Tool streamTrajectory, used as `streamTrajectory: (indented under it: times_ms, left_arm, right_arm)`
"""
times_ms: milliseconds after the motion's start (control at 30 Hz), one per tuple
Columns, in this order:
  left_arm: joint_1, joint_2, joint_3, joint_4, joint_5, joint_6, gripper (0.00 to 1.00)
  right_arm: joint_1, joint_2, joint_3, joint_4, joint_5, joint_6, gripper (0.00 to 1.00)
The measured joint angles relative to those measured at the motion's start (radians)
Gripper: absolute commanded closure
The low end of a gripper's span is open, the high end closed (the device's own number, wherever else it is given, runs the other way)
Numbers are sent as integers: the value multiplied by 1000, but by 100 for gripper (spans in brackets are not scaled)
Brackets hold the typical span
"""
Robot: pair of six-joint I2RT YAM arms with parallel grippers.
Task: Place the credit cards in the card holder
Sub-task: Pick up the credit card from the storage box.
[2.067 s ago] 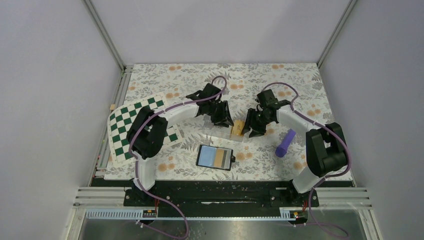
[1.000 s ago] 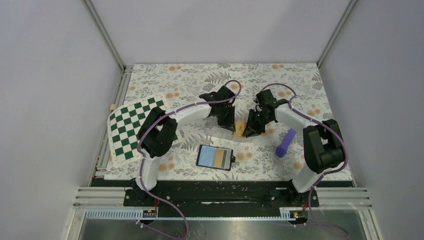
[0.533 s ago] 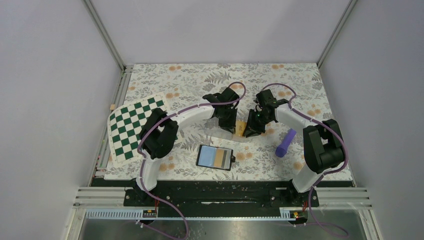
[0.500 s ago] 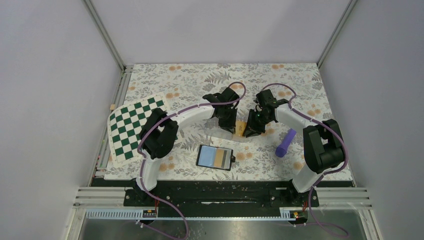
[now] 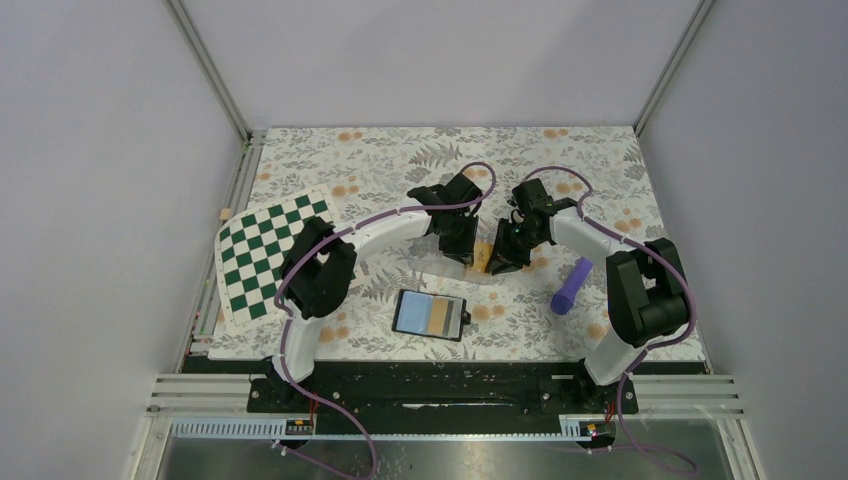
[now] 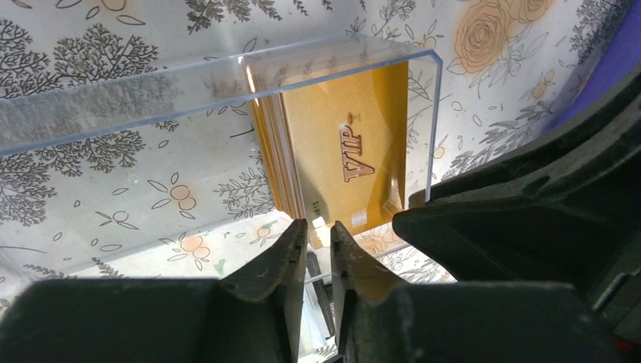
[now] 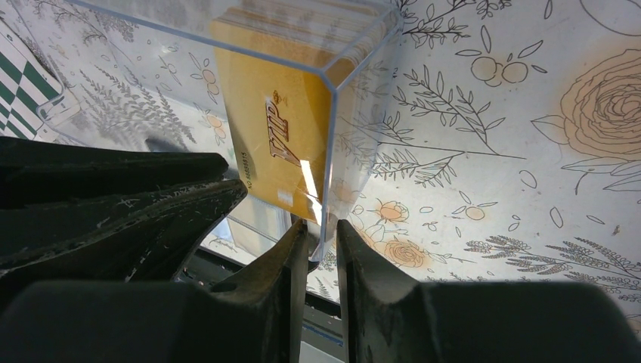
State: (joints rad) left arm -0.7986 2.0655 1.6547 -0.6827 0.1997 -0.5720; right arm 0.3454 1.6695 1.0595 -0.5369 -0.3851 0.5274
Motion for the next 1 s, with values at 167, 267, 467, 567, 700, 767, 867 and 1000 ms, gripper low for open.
streamTrajectory:
  times_ms: [167, 267, 467, 567, 700, 767, 867, 1000]
  left_arm:
    - [0, 0, 0, -9, -26, -1, 80]
    - [0, 0, 0, -14, -28, -1, 84]
    - [-6, 0, 3, -24, -27, -1, 93]
    - [-13, 0, 17, -29, -25, 0, 97]
    - [-23, 0, 34, -24, -19, 0, 98]
    - [-26, 0, 35, -18, -13, 0, 97]
    - [-27, 0, 35, -17, -12, 0, 84]
    - [-28, 0, 35, -23, -31, 2, 76]
  right_arm:
    - [0, 0, 0, 0, 0, 0, 73]
    - [0, 0, 0, 0, -1, 0, 73]
    - [0, 0, 0, 0, -2, -2, 73]
    - [0, 0, 0, 0, -2, -4, 73]
    - [0, 0, 0, 0, -2, -6, 73]
    - [0, 0, 0, 0, -3, -7, 73]
    - [0, 0, 0, 0, -5, -8, 73]
    - [-1, 0, 0, 0, -8, -8, 73]
